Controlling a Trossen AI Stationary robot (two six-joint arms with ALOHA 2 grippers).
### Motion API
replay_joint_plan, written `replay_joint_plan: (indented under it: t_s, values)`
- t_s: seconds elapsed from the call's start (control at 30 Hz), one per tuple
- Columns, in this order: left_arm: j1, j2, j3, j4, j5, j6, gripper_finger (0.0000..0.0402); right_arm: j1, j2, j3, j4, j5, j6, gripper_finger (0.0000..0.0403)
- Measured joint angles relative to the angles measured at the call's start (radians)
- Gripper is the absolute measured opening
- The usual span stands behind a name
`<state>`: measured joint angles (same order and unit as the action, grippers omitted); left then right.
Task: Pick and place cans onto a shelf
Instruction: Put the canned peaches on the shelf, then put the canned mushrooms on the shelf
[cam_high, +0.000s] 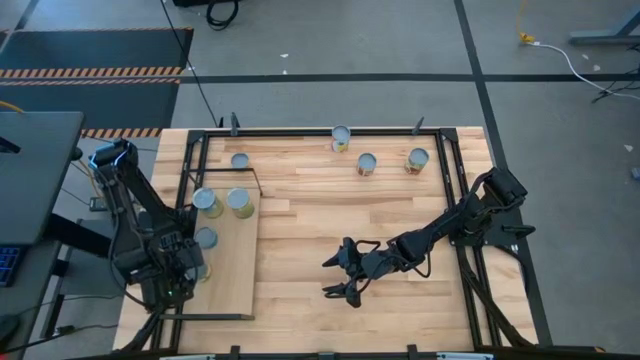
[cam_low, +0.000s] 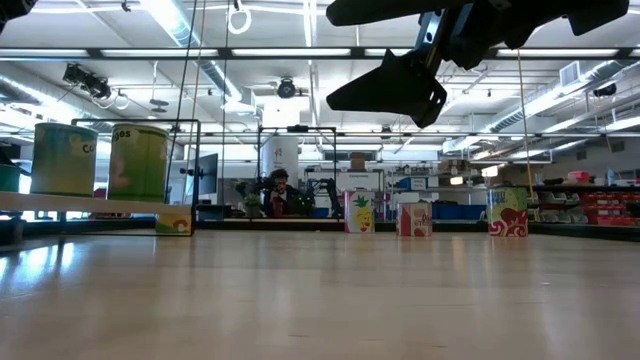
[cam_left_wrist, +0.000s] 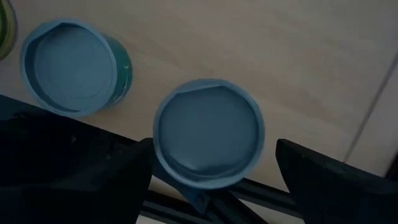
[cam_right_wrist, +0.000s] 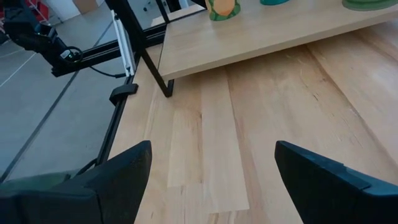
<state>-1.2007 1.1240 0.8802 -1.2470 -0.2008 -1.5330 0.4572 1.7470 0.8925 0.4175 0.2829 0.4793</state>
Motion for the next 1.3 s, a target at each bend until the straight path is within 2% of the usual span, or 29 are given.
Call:
replay_joint_plan:
  t_s: [0.13, 0.3, 0.37, 0.47, 0.6, 0.67, 0.8, 0.93, 1.1, 1.3]
  values:
    - [0.014, 0.000, 0.061, -0.042, -0.032, -0.002, 0.0341, 0.000, 0.000, 0.000, 0.001, 0.000, 0.005, 0.0348]
    - [0.139, 0.000, 0.165, -0.153, -0.307, -0.025, 0.0341, -0.048, -0.001, 0.000, 0.032, 0.000, -0.012, 0.0348]
    - [0.234, -0.001, 0.214, -0.204, -0.390, 0.010, 0.0341, -0.084, -0.008, 0.000, 0.040, 0.000, -0.063, 0.0348]
    - [0.425, 0.000, 0.292, -0.269, -0.463, 0.122, 0.0341, -0.142, -0.034, 0.000, 0.067, -0.034, -0.141, 0.0348]
    - [0.773, 0.000, 0.394, -0.283, -0.517, 0.326, 0.0341, -0.202, -0.064, 0.001, 0.078, -0.067, -0.255, 0.0348]
    - [0.983, 0.002, 0.433, -0.243, -0.496, 0.453, 0.0341, -0.226, -0.067, 0.001, 0.082, -0.075, -0.300, 0.0348]
    - [1.401, 0.022, 0.450, -0.101, -0.361, 0.635, 0.0334, -0.265, -0.057, 0.001, 0.082, -0.105, -0.331, 0.0348]
    - [1.713, 0.096, 0.437, 0.031, -0.237, 0.816, 0.0317, -0.287, -0.045, 0.000, 0.076, -0.121, -0.354, 0.0348]
    - [1.940, 0.254, 0.437, 0.121, -0.121, 0.942, 0.0311, -0.291, -0.046, 0.000, 0.090, -0.130, -0.422, 0.0348]
    - [2.064, 0.478, 0.436, 0.128, 0.029, 0.994, 0.0313, -0.291, -0.046, 0.000, 0.077, -0.198, -0.435, 0.0348]
